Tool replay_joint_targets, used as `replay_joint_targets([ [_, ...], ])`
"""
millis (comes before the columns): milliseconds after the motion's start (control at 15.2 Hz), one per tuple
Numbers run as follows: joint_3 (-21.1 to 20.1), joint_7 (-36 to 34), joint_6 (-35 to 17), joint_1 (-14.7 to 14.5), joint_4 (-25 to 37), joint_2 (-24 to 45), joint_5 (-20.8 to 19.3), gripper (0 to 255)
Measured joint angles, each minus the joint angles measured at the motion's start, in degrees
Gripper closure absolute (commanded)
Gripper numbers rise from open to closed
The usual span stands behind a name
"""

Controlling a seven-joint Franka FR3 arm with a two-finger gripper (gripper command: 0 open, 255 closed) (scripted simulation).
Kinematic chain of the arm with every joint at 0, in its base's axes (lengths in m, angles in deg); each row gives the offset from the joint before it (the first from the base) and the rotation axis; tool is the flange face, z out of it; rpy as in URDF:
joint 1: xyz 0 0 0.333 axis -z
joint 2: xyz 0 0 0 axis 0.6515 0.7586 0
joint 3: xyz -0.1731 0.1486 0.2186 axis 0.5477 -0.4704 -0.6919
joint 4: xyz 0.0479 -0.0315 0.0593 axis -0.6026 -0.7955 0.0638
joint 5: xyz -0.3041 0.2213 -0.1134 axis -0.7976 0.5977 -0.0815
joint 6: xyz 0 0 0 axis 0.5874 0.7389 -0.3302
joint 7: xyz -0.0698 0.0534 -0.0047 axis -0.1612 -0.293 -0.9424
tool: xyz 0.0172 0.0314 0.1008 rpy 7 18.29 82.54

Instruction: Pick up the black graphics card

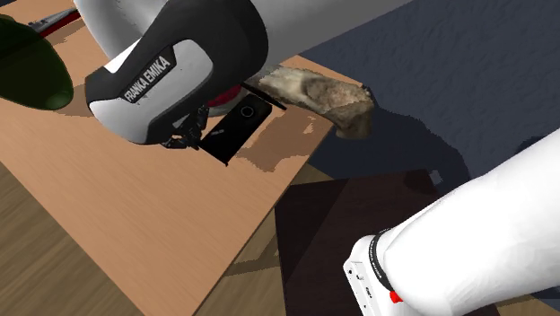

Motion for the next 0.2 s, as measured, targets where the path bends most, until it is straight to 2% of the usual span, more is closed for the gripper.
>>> replay_joint_targets([
  [198,0.05,0.76,2.01,0.10,0.95,-1.26,0.89,255],
])
